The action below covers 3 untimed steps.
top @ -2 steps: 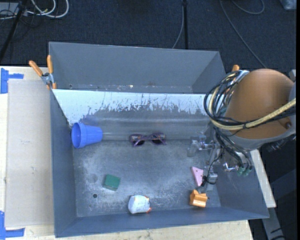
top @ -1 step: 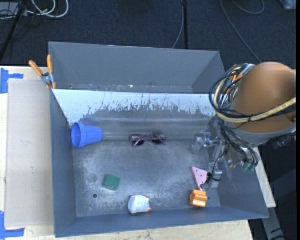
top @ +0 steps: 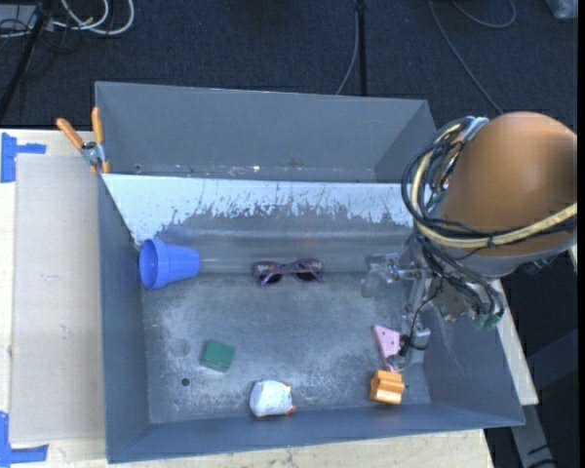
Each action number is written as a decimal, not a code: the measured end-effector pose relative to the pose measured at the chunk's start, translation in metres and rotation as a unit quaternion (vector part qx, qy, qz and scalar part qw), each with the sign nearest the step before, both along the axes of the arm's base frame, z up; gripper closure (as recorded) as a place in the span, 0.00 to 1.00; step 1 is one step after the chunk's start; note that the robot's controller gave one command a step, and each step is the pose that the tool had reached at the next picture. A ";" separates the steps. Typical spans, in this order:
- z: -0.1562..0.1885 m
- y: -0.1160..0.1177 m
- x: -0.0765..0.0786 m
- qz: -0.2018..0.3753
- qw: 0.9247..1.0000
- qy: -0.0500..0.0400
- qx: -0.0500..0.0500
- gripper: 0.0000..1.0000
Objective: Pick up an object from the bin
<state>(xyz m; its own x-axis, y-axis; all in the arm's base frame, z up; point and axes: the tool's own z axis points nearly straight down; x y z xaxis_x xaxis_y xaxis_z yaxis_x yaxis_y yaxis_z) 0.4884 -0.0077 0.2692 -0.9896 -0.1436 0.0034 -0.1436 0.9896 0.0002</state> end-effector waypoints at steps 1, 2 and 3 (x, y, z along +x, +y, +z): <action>-0.020 -0.009 -0.007 0.038 0.999 0.005 0.001 0.00; -0.043 -0.013 -0.009 -0.082 0.997 0.004 0.000 0.00; -0.074 -0.025 -0.006 -0.021 1.000 0.005 0.001 0.00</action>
Offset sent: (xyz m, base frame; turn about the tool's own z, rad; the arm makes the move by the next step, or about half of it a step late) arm -0.0123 -0.0204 -0.0958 -0.2302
